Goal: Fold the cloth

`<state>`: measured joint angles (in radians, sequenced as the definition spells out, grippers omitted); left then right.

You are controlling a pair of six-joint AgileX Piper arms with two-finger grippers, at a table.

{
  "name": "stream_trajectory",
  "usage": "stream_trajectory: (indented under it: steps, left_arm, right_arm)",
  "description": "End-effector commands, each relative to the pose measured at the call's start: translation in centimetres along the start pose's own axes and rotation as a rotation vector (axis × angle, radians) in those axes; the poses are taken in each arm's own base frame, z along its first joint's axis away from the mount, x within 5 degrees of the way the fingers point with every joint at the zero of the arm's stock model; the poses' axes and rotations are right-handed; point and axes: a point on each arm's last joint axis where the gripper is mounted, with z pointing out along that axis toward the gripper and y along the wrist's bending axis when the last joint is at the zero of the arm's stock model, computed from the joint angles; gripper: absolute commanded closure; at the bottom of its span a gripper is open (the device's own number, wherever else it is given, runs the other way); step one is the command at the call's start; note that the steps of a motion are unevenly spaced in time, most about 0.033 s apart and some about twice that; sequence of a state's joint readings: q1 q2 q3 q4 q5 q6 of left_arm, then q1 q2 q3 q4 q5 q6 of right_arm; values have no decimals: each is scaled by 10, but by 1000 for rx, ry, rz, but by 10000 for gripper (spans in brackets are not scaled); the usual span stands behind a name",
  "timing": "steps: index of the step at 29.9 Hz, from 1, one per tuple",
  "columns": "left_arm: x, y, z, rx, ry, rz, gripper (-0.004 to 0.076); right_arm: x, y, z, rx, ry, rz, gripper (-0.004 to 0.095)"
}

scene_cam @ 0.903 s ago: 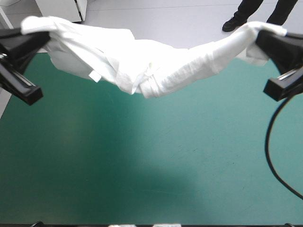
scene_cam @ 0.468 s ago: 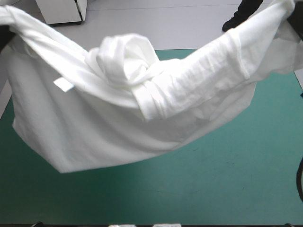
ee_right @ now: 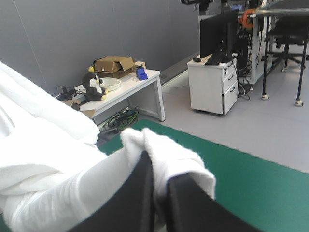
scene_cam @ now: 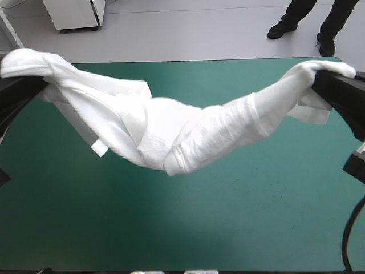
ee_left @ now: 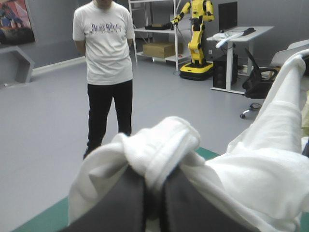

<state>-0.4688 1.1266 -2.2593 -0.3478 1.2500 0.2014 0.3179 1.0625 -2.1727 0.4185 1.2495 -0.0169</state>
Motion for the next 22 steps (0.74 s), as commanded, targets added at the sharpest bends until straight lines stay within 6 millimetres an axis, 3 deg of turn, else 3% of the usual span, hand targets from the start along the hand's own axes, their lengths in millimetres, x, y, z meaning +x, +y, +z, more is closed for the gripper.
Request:
stream_trajectory:
  steps: [1,6,15,19,22]
  left_arm:
    - [22,4,27,45,145,-102,734]
    - [68,14,66,43,354,-205,734]
    - [175,36,127,-61,784,-319,734]
    - [214,49,155,-116,901,-301,734]
    - [229,65,182,-183,889,-235,733]
  right_arm:
    - [13,-9,20,2,81,55,920]
    - [57,-35,65,39,298,144,920]
    - [167,-92,141,200,615,224,921]
    - [198,-110,168,224,662,228,921]
    - [215,-126,194,258,688,217,921]
